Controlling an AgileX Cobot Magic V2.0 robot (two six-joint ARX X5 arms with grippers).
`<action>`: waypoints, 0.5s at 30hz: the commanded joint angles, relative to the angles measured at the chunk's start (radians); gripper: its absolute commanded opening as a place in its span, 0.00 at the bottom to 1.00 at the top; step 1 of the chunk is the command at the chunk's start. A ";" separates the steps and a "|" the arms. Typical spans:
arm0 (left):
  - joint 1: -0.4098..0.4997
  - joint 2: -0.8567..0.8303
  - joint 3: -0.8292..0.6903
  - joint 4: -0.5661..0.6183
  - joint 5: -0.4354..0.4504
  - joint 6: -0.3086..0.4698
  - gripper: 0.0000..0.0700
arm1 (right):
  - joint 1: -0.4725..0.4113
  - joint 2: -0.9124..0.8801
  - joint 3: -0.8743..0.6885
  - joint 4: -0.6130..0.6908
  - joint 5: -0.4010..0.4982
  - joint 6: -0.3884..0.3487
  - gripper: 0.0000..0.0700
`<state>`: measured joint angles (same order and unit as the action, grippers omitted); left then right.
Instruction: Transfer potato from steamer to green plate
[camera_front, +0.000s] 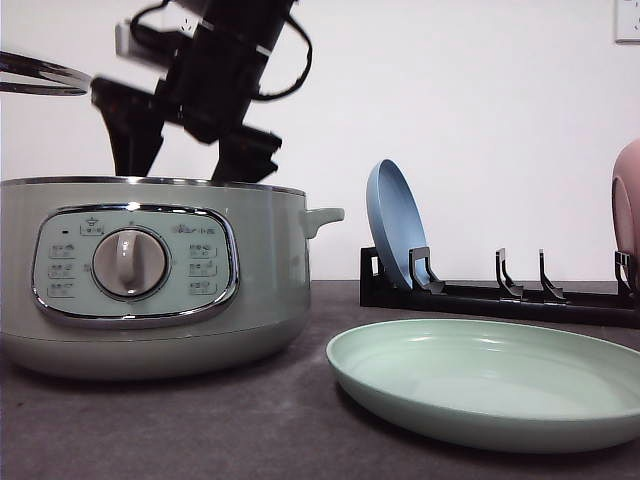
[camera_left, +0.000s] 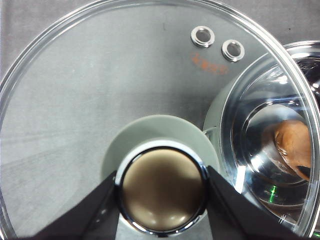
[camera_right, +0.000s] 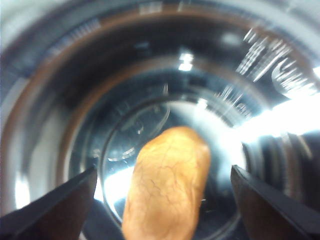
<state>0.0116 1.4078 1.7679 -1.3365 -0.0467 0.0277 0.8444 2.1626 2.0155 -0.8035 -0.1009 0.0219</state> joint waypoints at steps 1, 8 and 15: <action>0.002 -0.005 0.027 0.026 0.000 0.001 0.00 | 0.013 0.030 0.028 0.012 0.006 -0.010 0.77; 0.002 -0.005 0.027 0.024 0.001 -0.002 0.00 | 0.018 0.048 0.028 0.012 0.023 -0.007 0.77; 0.002 -0.005 0.027 0.024 0.001 -0.002 0.00 | 0.025 0.077 0.028 0.006 0.023 -0.007 0.77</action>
<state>0.0116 1.4078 1.7679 -1.3392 -0.0467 0.0273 0.8566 2.2063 2.0155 -0.8017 -0.0780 0.0223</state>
